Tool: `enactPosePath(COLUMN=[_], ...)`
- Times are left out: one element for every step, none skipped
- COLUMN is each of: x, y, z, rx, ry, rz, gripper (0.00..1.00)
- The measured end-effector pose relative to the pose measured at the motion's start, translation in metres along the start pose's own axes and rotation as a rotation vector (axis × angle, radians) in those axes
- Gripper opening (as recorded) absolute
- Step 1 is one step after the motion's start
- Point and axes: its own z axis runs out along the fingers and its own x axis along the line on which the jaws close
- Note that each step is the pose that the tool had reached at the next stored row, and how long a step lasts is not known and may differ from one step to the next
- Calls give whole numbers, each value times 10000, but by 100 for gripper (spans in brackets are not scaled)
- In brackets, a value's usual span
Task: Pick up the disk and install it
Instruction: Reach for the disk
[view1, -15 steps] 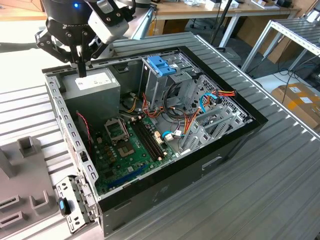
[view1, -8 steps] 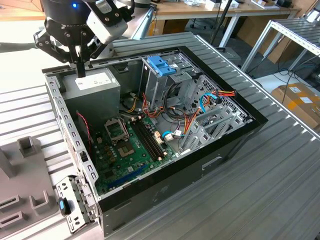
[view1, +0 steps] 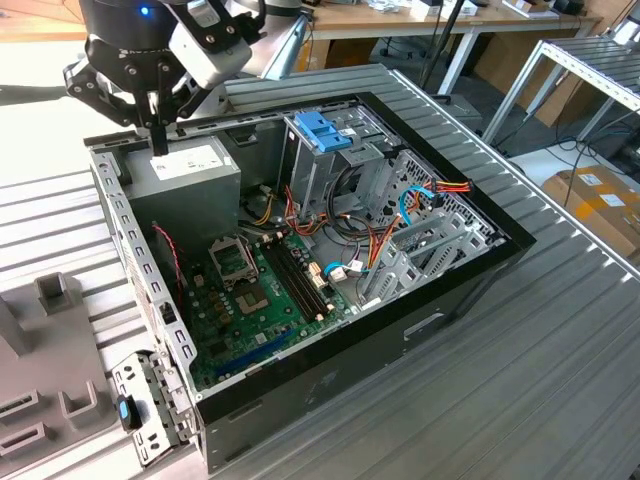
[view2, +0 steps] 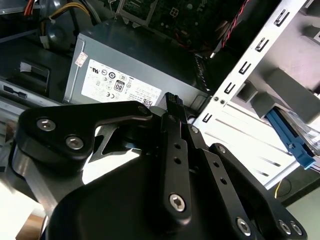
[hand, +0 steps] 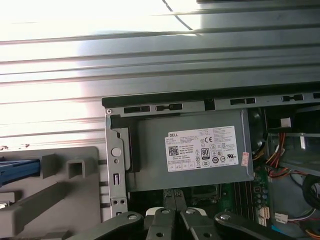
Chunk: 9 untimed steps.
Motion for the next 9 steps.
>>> enactPosePath(x=[3, 6, 9, 13, 16, 24, 27, 31, 34], y=[0, -1, -1, -1, -1, -2, -2, -2, -3], z=[0, 0, 0, -1, 0, -1, -1, -1, -1], rx=[0, 0, 0, 0, 0, 0, 0, 0, 0], ry=[0, 0, 0, 0, 0, 0, 0, 1, 0], rz=[0, 0, 0, 0, 0, 0, 0, 0, 0], gripper=[11, 11, 11, 11, 11, 11, 11, 11, 11])
